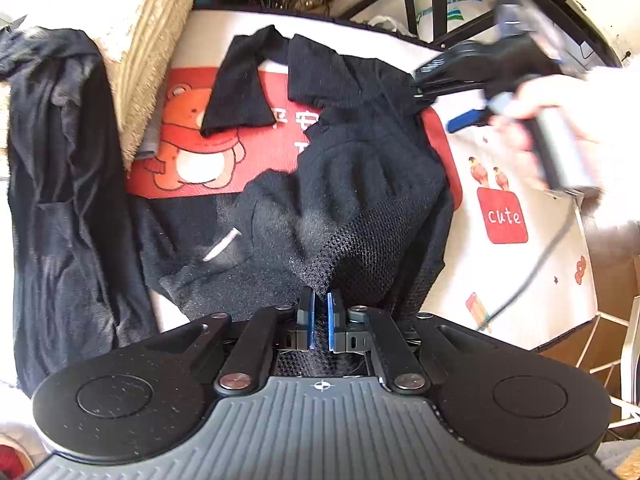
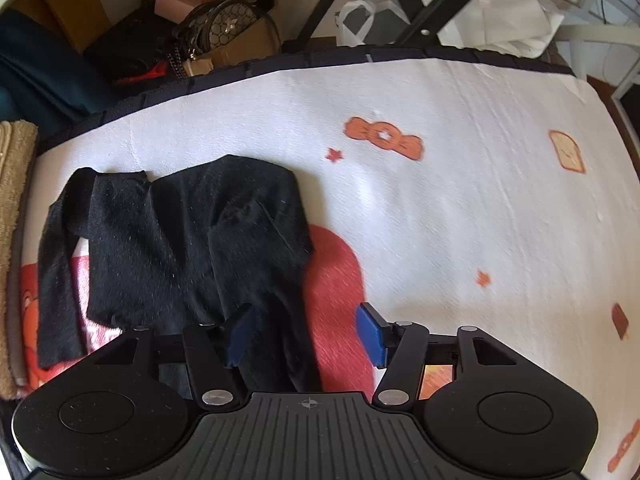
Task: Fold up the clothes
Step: 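Close the left gripper on the black shirt while the right gripper grasps it too, then lift the black shirt with both grippers and carry it toward the patterned bed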
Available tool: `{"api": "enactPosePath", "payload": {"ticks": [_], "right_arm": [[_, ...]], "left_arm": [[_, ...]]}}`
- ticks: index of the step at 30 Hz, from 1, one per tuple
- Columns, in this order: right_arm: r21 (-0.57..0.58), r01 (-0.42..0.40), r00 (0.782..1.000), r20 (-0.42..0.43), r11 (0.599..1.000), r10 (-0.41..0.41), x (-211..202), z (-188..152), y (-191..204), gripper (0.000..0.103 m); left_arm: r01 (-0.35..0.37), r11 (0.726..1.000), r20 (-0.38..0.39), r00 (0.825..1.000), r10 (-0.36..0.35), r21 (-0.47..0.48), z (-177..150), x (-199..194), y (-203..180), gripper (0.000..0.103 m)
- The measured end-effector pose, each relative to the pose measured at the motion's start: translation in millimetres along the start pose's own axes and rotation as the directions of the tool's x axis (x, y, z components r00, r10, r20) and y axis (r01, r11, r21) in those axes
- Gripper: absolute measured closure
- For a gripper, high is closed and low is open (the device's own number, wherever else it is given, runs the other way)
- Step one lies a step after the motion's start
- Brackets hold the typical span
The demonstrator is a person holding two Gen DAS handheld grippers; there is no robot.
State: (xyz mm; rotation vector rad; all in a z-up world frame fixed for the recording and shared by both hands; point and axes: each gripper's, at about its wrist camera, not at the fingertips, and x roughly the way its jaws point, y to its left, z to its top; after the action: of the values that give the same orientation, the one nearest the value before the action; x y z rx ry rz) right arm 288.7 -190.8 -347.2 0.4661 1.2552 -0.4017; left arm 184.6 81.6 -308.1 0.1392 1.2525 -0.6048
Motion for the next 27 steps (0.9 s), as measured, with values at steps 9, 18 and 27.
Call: {"api": "enactPosePath", "payload": {"ticks": [9,18,27], "right_arm": [[-0.055,0.05,0.996,0.073,0.997,-0.046,-16,-24,13,0.1],[0.164,0.036,0.995,0.087,0.986,-0.051,-53,-50,-55,0.06],[0.084,0.059,0.998,-0.009,0.995,-0.059,-22,-77,-27,0.036]], "left_arm": [[-0.146,0.971,-0.002,0.989,0.148,-0.187,-20,-36,26,0.097],[-0.186,0.952,-0.08,0.982,0.171,-0.242,-7,-3,48,0.061],[-0.239,0.967,-0.146,0.963,0.225,-0.085,6,49,28,0.033]]}}
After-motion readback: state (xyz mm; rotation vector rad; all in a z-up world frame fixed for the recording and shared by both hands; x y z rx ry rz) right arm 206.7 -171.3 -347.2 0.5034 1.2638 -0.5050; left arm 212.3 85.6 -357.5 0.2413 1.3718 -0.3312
